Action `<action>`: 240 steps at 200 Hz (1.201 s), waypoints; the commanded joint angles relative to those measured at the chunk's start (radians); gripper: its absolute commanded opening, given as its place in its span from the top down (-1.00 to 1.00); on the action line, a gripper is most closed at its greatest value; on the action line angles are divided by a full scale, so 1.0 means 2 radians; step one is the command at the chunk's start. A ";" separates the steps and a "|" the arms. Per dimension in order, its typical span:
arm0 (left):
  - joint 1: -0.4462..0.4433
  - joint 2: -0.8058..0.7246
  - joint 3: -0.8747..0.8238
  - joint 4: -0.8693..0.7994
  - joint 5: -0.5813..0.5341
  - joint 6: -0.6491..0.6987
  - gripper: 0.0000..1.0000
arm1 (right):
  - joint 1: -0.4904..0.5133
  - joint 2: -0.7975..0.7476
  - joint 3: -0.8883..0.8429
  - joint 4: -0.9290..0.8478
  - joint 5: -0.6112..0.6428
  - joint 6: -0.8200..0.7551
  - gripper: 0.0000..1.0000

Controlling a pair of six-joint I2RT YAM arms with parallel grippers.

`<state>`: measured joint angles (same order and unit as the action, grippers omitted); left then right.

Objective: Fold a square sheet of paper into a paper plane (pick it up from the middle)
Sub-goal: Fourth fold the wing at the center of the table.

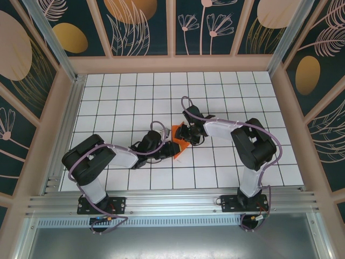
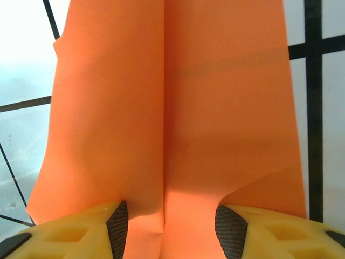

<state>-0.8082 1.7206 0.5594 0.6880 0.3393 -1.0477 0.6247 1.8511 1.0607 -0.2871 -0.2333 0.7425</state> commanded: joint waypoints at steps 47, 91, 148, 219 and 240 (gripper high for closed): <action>-0.002 0.009 0.004 -0.023 -0.023 0.010 0.59 | -0.009 0.058 -0.040 -0.055 0.082 -0.006 -0.11; -0.001 0.014 0.005 -0.025 -0.025 0.010 0.60 | -0.008 0.046 -0.045 -0.043 0.076 -0.010 -0.15; -0.002 0.024 0.007 -0.024 -0.023 0.012 0.61 | -0.008 0.045 -0.049 -0.041 0.078 -0.009 -0.12; -0.001 0.036 0.014 -0.016 -0.015 0.015 0.57 | -0.009 0.046 -0.050 -0.046 0.083 -0.006 -0.05; -0.001 0.036 0.013 -0.017 -0.015 0.017 0.56 | -0.009 0.046 -0.052 -0.046 0.082 -0.004 -0.03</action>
<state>-0.8082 1.7702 0.5697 0.6506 0.3080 -1.0409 0.6247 1.8370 1.0378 -0.2588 -0.2298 0.7395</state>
